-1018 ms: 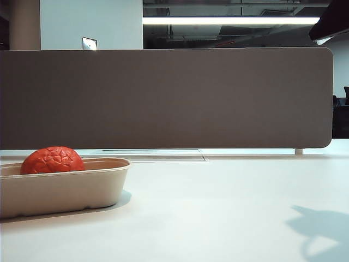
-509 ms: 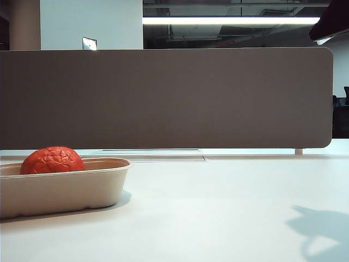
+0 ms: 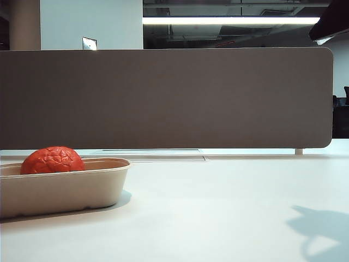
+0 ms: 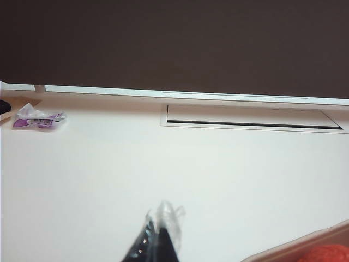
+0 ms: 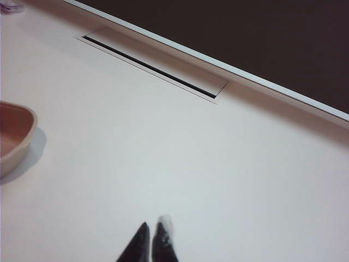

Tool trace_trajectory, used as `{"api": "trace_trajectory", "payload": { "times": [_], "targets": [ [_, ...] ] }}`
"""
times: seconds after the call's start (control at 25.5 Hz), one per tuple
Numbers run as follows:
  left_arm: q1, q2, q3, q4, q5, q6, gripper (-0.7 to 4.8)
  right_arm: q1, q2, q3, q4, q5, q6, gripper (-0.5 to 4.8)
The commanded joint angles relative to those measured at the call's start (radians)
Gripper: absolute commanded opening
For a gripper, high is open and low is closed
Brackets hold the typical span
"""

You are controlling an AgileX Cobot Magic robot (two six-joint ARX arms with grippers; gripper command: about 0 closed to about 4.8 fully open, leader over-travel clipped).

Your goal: Pick up the orange and place it into the paper lunchbox.

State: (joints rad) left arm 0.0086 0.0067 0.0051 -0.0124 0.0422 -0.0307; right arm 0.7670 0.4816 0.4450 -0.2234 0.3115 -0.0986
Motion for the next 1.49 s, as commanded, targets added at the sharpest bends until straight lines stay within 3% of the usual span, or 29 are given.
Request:
{"api": "trace_trajectory", "payload": {
  "times": [0.04,0.39,0.63,0.78,0.98,1.25,1.49],
  "targets": [
    [-0.001,-0.003,-0.002,0.007,0.003,0.004,-0.05,0.002,0.000,0.005,0.015,0.000,0.001,0.23],
    [-0.001,-0.003,-0.002,0.007,0.003,0.004,-0.05,-0.017,-0.023,-0.005,0.019,0.007,0.001,0.23],
    [-0.001,-0.003,-0.002,0.006,0.003,0.004,-0.05,-0.248,-0.137,-0.086,0.029,0.000,0.000,0.23],
    [-0.001,-0.003,-0.002,0.006,0.003,0.004,-0.05,-0.385,-0.228,-0.180,0.119,-0.010,-0.003,0.23],
    [-0.001,-0.003,-0.002,0.006,0.003,0.004,-0.05,-0.562,-0.400,-0.356,0.264,-0.161,-0.002,0.23],
    [-0.001,-0.003,-0.002,0.006,0.003,0.004,-0.05,-0.685,-0.479,-0.424,0.272,-0.219,-0.002,0.23],
    [-0.001,-0.003,-0.002,0.006,0.004,0.004,-0.05,-0.709,-0.479,-0.441,0.229,-0.221,0.004,0.23]
  ]
}}
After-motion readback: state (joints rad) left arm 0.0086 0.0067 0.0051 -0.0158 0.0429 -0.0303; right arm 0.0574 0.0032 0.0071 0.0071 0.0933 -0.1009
